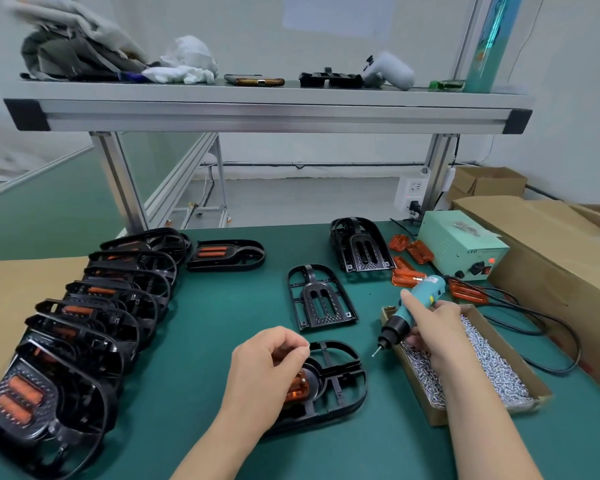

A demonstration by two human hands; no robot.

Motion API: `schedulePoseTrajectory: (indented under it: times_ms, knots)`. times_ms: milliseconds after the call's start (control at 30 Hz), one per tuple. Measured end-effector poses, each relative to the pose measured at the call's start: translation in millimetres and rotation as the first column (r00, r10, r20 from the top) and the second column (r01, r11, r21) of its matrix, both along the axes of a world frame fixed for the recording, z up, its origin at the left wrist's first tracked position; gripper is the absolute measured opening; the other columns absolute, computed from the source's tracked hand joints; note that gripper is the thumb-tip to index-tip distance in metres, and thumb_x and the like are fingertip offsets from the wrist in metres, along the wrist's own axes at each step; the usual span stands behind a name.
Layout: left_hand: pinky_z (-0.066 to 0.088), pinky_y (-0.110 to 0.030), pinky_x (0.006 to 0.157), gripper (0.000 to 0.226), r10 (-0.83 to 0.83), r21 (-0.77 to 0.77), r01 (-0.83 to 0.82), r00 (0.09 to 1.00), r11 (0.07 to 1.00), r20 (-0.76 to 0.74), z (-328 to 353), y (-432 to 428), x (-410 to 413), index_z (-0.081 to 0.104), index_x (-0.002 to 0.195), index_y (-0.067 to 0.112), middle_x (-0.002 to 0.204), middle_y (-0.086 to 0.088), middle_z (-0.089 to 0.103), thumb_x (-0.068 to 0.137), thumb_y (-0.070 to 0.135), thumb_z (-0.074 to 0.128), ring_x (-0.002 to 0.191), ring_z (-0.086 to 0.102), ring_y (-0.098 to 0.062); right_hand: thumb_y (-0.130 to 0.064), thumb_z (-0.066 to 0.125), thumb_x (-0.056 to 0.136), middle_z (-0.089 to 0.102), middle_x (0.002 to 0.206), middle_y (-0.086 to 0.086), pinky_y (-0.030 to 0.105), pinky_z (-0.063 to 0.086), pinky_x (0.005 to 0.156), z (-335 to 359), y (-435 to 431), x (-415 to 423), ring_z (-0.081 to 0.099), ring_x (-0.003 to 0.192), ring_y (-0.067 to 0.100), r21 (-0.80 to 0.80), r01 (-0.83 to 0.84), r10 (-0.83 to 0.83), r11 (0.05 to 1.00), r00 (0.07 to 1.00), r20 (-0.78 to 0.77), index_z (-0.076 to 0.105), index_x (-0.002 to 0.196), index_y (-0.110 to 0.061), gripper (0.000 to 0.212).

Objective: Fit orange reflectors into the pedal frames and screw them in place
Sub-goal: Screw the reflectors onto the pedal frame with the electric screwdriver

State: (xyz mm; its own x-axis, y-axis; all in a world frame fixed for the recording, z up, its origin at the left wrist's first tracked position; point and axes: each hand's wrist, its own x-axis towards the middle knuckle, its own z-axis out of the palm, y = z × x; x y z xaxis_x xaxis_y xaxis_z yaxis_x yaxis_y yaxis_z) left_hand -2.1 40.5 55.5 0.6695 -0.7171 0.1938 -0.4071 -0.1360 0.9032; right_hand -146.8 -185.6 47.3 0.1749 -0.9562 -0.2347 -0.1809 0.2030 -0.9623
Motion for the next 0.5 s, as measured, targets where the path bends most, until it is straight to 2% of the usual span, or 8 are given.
schedulePoseTrajectory:
  times_ms: [133,233,300,433,500]
  knots:
    - [0.045,-0.009,0.067,0.028,0.001,0.023,-0.001,1.0,1.0,-0.022,-1,1,4,0.07,0.074,0.037,0.078,0.015,0.072,0.084,0.011,0.074,0.072,0.065,-0.002,-0.025,0.073,0.091,0.062,0.076,0.008,0.02,0.042,0.037,1,2,5,0.052,0.041,0.008,0.116,0.026,-0.042,0.993,0.989,0.139,0.058,0.113,-0.005,0.033]
    - [0.046,-0.011,0.067,0.025,0.021,0.032,-0.02,0.999,0.999,-0.043,-3,2,7,0.071,0.07,0.031,0.078,0.014,0.072,0.084,0.011,0.074,0.072,0.065,-0.003,-0.014,0.068,0.089,0.061,0.075,0.009,0.018,0.043,0.036,8,10,10,0.055,0.042,0.009,0.173,0.053,-0.106,0.983,0.943,0.315,0.057,0.102,-0.003,0.02]
    - [0.045,-0.012,0.067,0.023,0.03,0.04,-0.028,0.998,0.999,-0.05,-5,2,7,0.071,0.071,0.029,0.077,0.013,0.072,0.085,0.012,0.073,0.071,0.065,-0.003,-0.009,0.067,0.087,0.058,0.071,0.006,0.018,0.043,0.038,16,17,15,0.053,0.045,0.01,0.177,0.043,-0.12,0.983,0.885,0.449,0.055,0.103,-0.006,0.02]
    - [0.044,-0.011,0.066,0.025,0.002,0.023,-0.001,0.998,1.0,-0.06,-6,1,6,0.068,0.071,0.031,0.074,0.011,0.071,0.087,0.012,0.07,0.067,0.061,-0.002,-0.001,0.067,0.085,0.057,0.074,0.001,0.018,0.047,0.047,33,42,35,0.053,0.053,0.007,0.1,0.016,-0.08,0.995,0.733,0.676,0.052,0.108,-0.016,0.032]
    - [0.045,-0.011,0.064,0.026,-0.015,0.013,0.015,0.998,1.0,-0.06,-6,0,6,0.067,0.073,0.033,0.073,0.01,0.07,0.088,0.012,0.069,0.065,0.06,-0.002,-0.008,0.07,0.085,0.06,0.072,0.001,0.018,0.05,0.053,41,55,44,0.057,0.057,0.009,0.073,-0.026,-0.038,0.997,0.658,0.752,0.053,0.111,-0.017,0.032]
